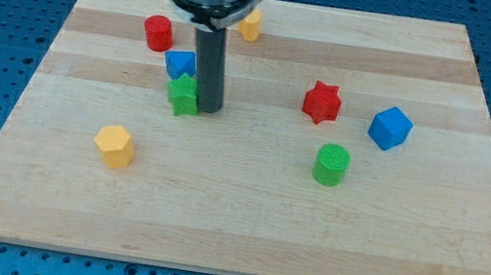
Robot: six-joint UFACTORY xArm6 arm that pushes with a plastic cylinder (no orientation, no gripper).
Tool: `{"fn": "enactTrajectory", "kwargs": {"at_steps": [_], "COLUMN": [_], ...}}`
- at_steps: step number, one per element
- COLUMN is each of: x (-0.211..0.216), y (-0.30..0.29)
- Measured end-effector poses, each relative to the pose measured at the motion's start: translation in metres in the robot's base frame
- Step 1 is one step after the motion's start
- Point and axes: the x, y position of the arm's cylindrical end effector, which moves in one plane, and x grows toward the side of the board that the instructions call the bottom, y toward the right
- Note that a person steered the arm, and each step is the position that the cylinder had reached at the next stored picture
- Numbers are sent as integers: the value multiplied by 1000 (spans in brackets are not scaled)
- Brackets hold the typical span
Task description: Slide the green star to the red circle
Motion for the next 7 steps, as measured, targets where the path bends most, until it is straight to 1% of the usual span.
{"fn": "enactTrajectory", "kwargs": {"at_steps": [1,3,5,6,7], "x": [0,16,16,8,-13], "y": [-31,-60,-110,-107,-104]}}
